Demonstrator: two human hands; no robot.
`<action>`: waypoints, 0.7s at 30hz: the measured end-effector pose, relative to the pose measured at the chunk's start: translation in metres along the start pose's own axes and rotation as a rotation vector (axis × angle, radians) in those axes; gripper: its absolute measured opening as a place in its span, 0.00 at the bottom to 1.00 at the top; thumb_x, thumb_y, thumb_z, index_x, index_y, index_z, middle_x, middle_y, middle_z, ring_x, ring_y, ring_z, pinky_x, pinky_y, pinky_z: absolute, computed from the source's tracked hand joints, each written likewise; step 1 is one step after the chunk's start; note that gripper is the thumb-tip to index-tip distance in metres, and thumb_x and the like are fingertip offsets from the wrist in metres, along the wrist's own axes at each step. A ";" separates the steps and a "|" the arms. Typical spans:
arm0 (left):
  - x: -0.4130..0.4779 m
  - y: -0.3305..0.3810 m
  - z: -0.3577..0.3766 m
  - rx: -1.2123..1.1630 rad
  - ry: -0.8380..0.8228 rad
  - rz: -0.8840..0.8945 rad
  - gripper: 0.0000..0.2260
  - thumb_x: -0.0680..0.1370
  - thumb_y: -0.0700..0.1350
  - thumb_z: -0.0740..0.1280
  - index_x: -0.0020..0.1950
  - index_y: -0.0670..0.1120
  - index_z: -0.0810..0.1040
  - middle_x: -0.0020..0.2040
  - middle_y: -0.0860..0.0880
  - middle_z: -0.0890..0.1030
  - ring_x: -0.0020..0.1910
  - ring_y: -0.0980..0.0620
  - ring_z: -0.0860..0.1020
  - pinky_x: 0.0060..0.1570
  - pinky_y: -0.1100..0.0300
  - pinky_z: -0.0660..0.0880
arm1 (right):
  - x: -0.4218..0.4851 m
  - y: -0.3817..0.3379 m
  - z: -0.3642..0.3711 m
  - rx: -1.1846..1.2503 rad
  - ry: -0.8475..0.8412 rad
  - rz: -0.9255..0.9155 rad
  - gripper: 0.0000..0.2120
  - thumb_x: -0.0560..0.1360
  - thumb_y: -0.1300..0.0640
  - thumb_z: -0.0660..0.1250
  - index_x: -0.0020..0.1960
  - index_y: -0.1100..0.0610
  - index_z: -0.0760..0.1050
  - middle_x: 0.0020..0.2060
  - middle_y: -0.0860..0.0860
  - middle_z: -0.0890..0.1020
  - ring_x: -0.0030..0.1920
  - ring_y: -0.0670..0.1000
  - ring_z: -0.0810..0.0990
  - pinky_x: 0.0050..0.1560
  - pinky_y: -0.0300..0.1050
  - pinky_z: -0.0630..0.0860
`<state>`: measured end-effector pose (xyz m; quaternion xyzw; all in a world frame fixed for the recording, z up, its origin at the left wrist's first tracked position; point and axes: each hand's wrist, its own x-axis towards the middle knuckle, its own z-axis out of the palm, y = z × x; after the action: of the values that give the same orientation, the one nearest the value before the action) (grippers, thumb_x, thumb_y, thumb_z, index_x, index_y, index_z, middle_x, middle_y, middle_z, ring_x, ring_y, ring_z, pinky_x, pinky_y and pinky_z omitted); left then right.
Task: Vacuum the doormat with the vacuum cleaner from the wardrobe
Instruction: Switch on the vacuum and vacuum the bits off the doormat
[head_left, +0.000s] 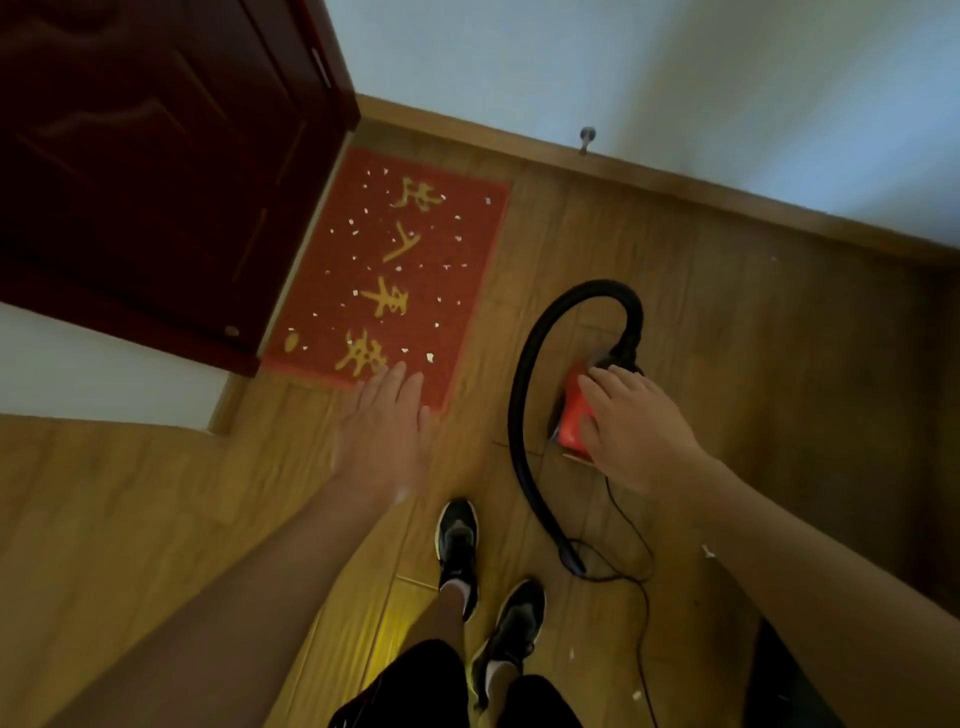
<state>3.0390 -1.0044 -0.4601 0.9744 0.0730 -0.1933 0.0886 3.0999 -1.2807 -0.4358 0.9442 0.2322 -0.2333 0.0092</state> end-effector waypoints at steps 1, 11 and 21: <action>0.008 0.000 0.013 -0.012 -0.014 0.006 0.24 0.86 0.52 0.49 0.82 0.46 0.59 0.82 0.47 0.58 0.82 0.48 0.53 0.80 0.48 0.53 | 0.009 0.001 0.010 -0.002 -0.018 -0.007 0.26 0.85 0.47 0.49 0.80 0.57 0.59 0.78 0.52 0.64 0.78 0.54 0.59 0.77 0.50 0.54; 0.091 -0.011 0.130 -0.073 -0.106 0.070 0.25 0.85 0.51 0.53 0.81 0.45 0.61 0.82 0.45 0.61 0.81 0.46 0.56 0.79 0.46 0.54 | 0.102 0.012 0.118 0.068 -0.067 0.062 0.27 0.84 0.47 0.50 0.80 0.57 0.59 0.78 0.53 0.64 0.79 0.54 0.59 0.79 0.52 0.55; 0.155 -0.008 0.265 -0.123 -0.112 0.082 0.24 0.84 0.50 0.56 0.79 0.42 0.65 0.79 0.41 0.66 0.79 0.41 0.62 0.78 0.44 0.58 | 0.165 0.042 0.235 0.086 -0.020 0.087 0.27 0.83 0.47 0.53 0.79 0.58 0.61 0.76 0.55 0.68 0.78 0.57 0.61 0.78 0.55 0.59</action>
<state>3.0829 -1.0329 -0.7625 0.9570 0.0397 -0.2387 0.1601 3.1453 -1.2757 -0.7227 0.9506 0.1807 -0.2517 -0.0191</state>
